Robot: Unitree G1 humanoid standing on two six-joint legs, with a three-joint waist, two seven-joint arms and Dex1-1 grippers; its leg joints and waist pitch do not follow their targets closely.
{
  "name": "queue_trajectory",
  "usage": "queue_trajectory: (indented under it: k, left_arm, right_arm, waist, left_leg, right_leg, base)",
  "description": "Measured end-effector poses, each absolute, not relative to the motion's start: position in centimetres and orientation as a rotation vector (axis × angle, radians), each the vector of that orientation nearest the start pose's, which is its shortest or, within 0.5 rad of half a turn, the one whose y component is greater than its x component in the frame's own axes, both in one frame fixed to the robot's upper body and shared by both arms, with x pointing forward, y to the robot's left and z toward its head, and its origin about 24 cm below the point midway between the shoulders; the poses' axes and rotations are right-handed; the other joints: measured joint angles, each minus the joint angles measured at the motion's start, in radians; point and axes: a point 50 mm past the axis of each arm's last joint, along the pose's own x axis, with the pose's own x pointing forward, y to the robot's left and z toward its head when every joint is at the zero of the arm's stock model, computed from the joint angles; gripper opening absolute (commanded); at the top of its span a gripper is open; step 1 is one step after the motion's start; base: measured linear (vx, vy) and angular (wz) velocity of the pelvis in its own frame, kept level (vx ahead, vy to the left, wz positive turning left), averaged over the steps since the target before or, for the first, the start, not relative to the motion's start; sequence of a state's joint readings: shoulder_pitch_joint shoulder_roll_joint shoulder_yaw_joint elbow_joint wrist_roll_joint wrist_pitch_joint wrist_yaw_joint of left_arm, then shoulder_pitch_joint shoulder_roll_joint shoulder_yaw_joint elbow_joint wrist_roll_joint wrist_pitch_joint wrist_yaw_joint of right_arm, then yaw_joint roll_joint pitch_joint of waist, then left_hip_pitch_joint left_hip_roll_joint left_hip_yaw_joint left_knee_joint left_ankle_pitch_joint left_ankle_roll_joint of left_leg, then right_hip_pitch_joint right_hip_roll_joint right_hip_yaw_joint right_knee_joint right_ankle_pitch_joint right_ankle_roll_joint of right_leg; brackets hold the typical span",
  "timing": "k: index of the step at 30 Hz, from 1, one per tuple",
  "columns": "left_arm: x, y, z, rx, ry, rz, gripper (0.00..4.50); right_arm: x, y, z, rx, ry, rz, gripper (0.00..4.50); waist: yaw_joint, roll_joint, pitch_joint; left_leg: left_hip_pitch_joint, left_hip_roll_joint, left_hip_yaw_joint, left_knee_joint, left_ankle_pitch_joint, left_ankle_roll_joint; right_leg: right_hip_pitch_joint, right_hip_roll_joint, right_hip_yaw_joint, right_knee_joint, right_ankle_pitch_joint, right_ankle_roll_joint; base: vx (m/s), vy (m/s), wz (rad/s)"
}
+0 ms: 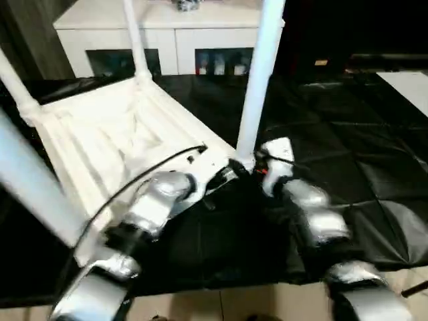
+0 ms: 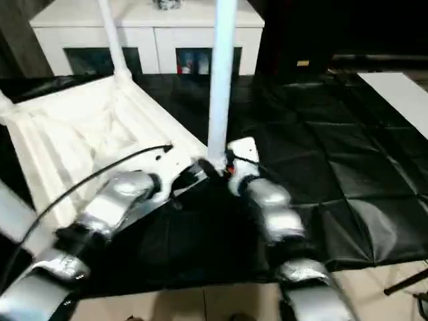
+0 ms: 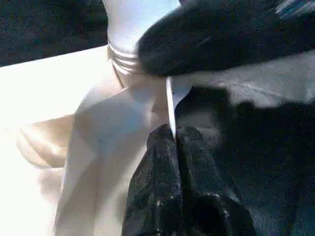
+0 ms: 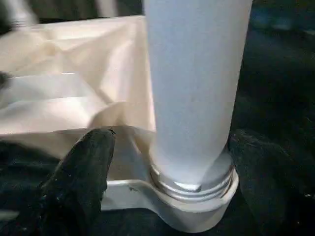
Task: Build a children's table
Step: Rotate leg to tighten
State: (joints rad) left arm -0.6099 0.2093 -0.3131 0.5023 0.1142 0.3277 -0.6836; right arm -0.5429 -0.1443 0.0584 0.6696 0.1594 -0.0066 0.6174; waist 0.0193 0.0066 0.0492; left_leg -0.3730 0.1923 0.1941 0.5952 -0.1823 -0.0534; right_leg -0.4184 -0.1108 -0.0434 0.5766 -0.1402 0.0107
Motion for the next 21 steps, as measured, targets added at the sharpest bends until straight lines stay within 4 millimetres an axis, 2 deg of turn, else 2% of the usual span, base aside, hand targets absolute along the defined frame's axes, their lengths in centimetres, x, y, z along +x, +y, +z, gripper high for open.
queue_trajectory:
  k: [3, 7, 10, 14, 21]
  left_arm:
    - [32.5, 10.2, 5.4, 0.453, 0.416, -0.978, 0.00]
    - [31.6, 11.3, 5.7, 0.450, 0.431, -1.070, 0.00]
    - [30.1, 12.1, 6.0, 0.457, 0.470, -1.198, 0.00]
    - [29.2, 11.7, 6.1, 0.445, 0.495, -1.285, 0.00]
    - [29.0, 11.4, 6.1, 0.444, 0.500, -1.308, 0.00]
  right_arm:
    - [32.4, -13.5, 4.8, -0.092, 0.168, 0.891, 3.87]
    - [31.7, -14.1, 5.0, -0.101, 0.194, 0.995, 3.87]
    - [31.4, -14.6, 5.6, -0.129, 0.202, 1.070, 3.87]
    - [31.0, -14.4, 5.7, -0.144, 0.220, 1.147, 3.87]
    - [30.8, -14.6, 5.5, -0.149, 0.255, 1.190, 3.87]
  waist:
    - [0.005, 0.000, 0.000]
    - [0.013, 0.000, 0.000]
    - [0.021, 0.000, 0.000]
    - [0.042, 0.000, 0.000]
    - [0.042, -0.001, 0.001]
  left_leg:
    - [0.001, 0.001, 0.000, -0.005, 0.000, 0.000]
    - [0.001, 0.002, 0.000, -0.008, 0.000, 0.000]
    - [0.000, 0.001, 0.001, -0.008, 0.000, 0.000]
    - [-0.001, 0.000, 0.008, -0.007, 0.000, 0.000]
    - [-0.002, 0.000, 0.007, -0.005, 0.000, 0.000]
  right_leg:
    - [0.000, 0.001, -0.001, 0.000, 0.000, 0.000]
    - [-0.002, 0.002, -0.001, 0.000, -0.002, 0.002]
    - [-0.001, 0.001, 0.000, -0.001, -0.003, 0.004]
    - [0.001, -0.001, 0.005, 0.000, -0.006, 0.002]
    - [0.002, -0.002, 0.005, 0.001, -0.007, 0.002]
  base:
    - [0.000, 0.000, 0.00]
    - [0.000, 0.000, 0.00]
    - [0.000, 0.000, 0.00]
    - [0.000, 0.000, 0.00]
    - [0.000, 0.000, 0.00]
